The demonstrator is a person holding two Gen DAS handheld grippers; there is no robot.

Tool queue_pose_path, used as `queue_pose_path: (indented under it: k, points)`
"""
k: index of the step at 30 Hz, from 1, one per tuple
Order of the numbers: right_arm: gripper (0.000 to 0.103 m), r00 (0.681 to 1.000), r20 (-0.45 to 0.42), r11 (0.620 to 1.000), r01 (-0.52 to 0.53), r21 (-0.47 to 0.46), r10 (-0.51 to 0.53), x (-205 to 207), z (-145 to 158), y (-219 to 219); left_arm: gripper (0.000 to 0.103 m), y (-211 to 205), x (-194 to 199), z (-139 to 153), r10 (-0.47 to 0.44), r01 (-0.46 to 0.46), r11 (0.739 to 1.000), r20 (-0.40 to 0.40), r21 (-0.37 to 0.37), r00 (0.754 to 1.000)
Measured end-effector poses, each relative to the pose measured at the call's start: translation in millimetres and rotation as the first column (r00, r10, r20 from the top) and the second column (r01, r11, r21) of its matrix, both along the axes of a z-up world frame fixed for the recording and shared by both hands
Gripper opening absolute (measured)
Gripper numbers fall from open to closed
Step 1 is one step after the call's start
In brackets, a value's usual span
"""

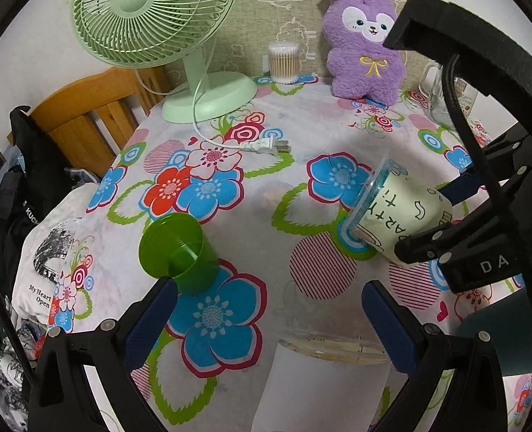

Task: Flip cup upside down
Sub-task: 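Close the right tool around the PARTY cup and lift it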

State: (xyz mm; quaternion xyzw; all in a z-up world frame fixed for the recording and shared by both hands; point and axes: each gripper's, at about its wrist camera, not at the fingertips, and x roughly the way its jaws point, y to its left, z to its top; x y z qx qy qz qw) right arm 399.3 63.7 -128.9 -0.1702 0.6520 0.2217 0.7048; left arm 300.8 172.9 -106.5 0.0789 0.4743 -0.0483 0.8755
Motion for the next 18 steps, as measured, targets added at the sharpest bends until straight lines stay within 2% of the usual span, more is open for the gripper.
queue_pose_path:
  k: [10,18]
  points:
    - [0.062,0.995,0.096,1.000,0.010,0.012,-0.011,-16,43,-3,0.103,6,-14,22,0.000,0.000,1.000,0.037,-0.001,0.999]
    - [0.062,0.987,0.163,1.000,0.007,0.026,-0.011,-53,85,2,0.103,13,-44,52,-0.008,0.008,1.000,0.095,-0.005,0.995]
